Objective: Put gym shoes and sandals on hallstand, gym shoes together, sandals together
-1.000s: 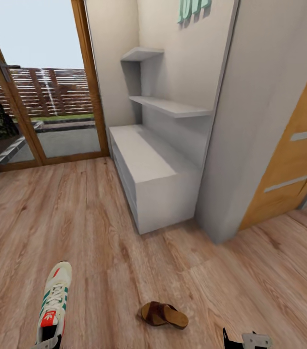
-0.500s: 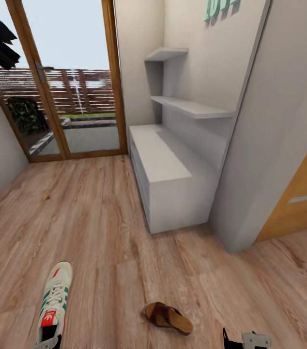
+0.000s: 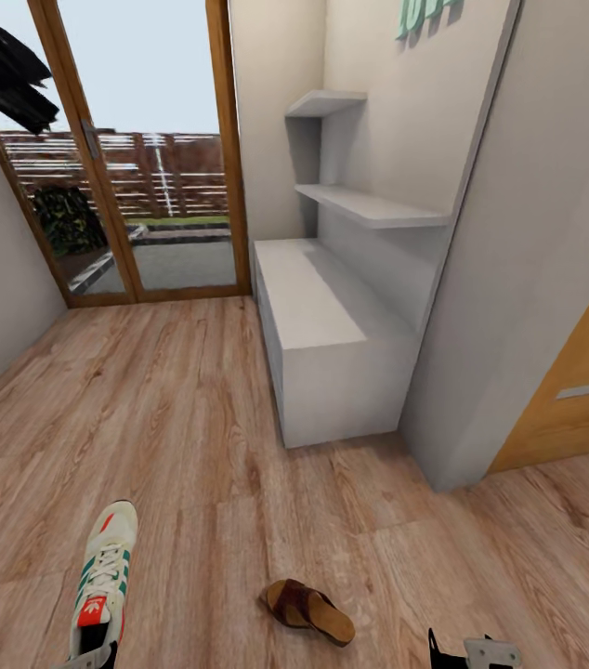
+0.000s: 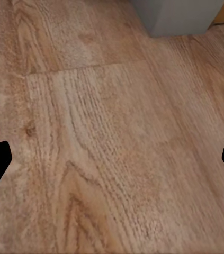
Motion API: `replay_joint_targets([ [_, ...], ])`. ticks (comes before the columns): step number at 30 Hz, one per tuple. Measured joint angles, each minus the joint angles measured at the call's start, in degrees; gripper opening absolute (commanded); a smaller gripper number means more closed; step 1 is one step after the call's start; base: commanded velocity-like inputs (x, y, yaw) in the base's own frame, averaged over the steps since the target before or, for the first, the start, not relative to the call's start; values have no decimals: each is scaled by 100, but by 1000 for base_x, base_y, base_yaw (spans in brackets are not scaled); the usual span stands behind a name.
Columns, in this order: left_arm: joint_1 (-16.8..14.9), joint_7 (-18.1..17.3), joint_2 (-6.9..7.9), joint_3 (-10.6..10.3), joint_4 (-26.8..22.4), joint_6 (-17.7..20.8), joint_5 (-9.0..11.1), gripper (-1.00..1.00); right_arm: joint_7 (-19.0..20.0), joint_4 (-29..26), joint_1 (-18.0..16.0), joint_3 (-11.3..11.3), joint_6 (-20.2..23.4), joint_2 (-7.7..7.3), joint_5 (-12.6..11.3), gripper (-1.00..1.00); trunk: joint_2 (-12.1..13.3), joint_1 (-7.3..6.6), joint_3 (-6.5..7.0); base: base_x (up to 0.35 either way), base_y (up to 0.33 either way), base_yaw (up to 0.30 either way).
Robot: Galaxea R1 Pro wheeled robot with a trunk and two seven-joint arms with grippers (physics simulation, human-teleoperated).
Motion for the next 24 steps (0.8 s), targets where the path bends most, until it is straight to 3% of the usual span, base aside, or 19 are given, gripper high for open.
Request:
replay_joint_targets([
  [15, 0, 0, 0, 2, 1, 2, 8, -100, 0, -19, 0, 7, 0, 4, -6, 100, 0, 0, 0, 6, -15, 0],
  [24, 1, 0, 0, 0, -1, 7, 8, -100, 0, -17, -1, 8, -6, 5, -14, 100, 0, -1, 0, 72, -190, 249],
])
